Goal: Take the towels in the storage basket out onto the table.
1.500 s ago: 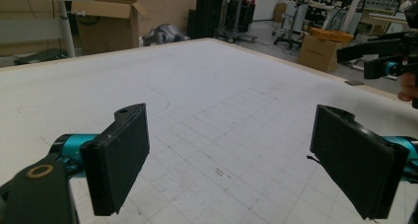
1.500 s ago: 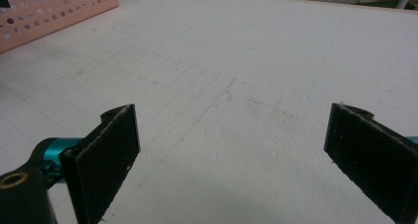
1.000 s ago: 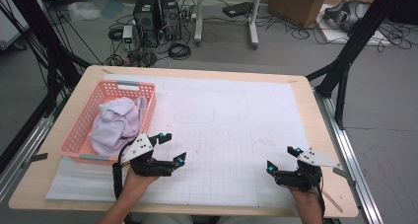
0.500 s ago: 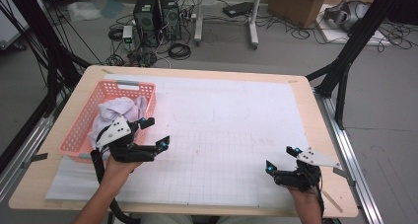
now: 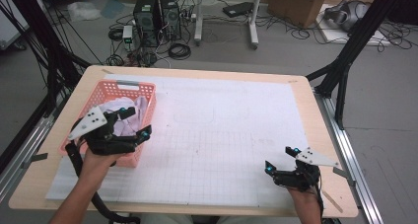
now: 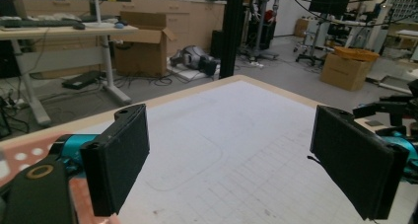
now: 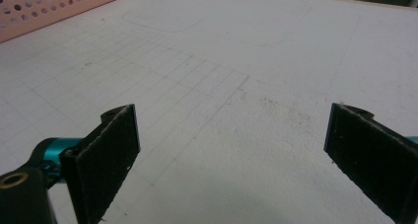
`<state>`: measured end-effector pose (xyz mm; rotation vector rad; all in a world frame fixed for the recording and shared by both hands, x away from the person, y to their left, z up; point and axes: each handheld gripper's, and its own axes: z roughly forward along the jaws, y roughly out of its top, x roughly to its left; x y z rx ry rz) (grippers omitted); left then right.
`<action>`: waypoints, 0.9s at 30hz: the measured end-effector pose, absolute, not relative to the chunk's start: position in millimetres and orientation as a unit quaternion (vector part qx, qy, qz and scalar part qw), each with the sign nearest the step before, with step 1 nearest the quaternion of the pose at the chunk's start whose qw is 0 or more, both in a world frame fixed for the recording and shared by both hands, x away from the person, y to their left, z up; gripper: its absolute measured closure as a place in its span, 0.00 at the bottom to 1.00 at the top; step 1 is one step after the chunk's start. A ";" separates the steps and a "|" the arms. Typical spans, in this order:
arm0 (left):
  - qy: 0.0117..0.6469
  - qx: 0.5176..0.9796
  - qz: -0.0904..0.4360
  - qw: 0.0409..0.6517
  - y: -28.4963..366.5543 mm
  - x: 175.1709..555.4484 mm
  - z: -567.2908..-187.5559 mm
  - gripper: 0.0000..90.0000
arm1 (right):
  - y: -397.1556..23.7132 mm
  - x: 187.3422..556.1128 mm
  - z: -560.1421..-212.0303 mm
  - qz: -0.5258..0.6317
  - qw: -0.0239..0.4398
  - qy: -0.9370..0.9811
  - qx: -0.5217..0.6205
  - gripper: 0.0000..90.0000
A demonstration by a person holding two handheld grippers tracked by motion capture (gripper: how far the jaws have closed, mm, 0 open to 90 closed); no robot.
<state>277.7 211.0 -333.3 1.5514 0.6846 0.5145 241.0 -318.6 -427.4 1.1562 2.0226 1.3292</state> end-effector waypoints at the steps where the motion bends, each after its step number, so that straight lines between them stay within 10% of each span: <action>1: 0.302 0.678 0.227 0.631 215.0 279.3 -330.8 0.17 | -318.5 241.0 -427.5 0.482 0.228 0.734 0.420 0.06; 27: 0.423 0.730 0.232 0.484 282.0 344.2 -349.7 0.18 | -317.1 242.5 -428.1 0.480 0.226 0.735 0.422 0.06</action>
